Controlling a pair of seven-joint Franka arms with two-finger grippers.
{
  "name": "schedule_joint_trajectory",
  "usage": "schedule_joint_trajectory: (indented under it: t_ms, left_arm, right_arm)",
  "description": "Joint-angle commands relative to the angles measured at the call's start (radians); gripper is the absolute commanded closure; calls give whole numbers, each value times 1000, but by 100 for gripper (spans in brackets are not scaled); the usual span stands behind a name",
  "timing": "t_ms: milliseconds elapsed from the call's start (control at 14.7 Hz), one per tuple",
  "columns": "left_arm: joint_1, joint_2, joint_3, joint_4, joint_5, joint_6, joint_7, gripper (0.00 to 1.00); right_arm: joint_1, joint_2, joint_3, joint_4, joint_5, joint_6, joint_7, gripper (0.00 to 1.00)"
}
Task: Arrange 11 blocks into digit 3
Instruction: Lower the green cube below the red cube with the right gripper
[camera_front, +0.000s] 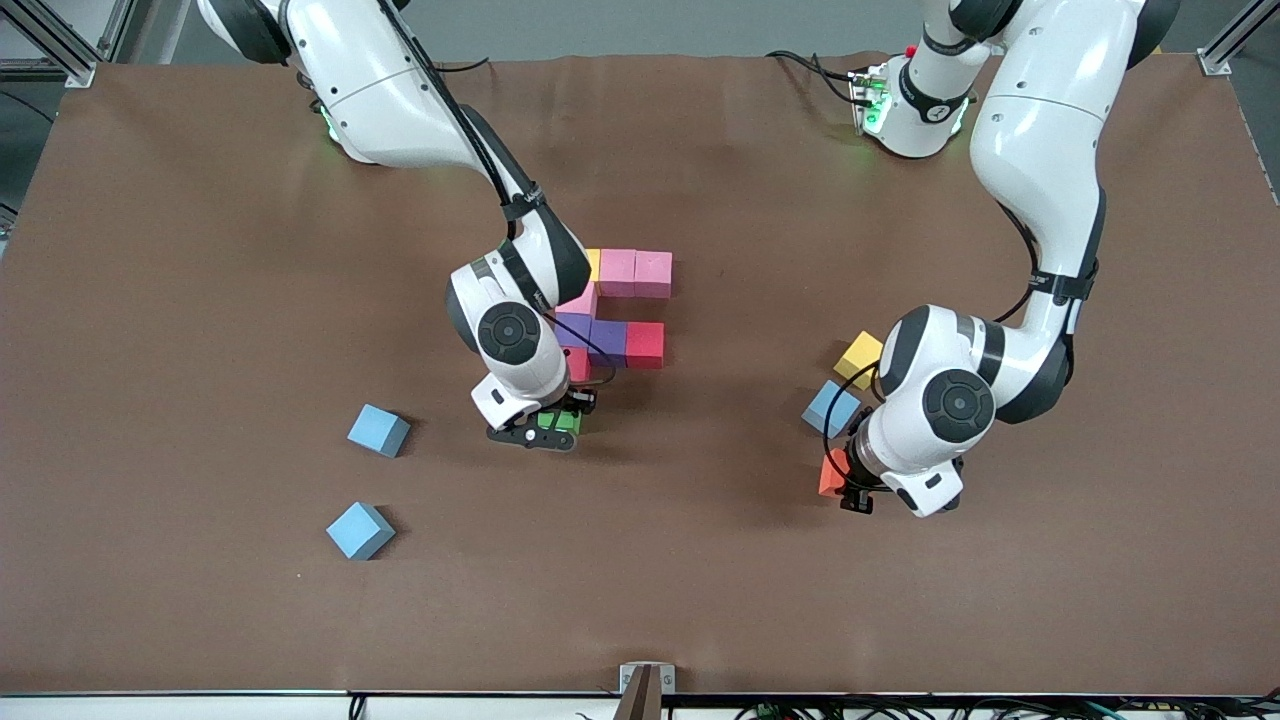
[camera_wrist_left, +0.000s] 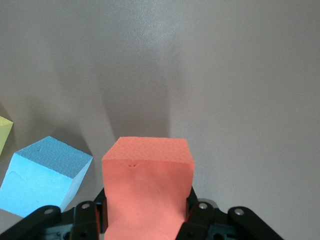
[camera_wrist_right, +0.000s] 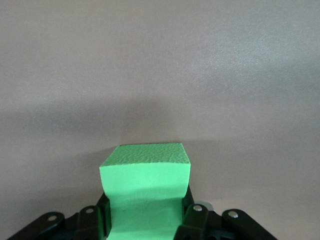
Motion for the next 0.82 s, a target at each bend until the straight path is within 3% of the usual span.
schedule_joint_trajectory:
  t_ms: [0, 748]
  left_arm:
    - [-1, 1, 2, 6, 0, -4, -4, 64]
    - [-3, 1, 2, 6, 0, -4, -4, 64]
  right_arm:
    - [19, -18, -11, -25, -20, 12, 33, 100]
    - [31, -18, -10, -39, -18, 12, 45, 100]
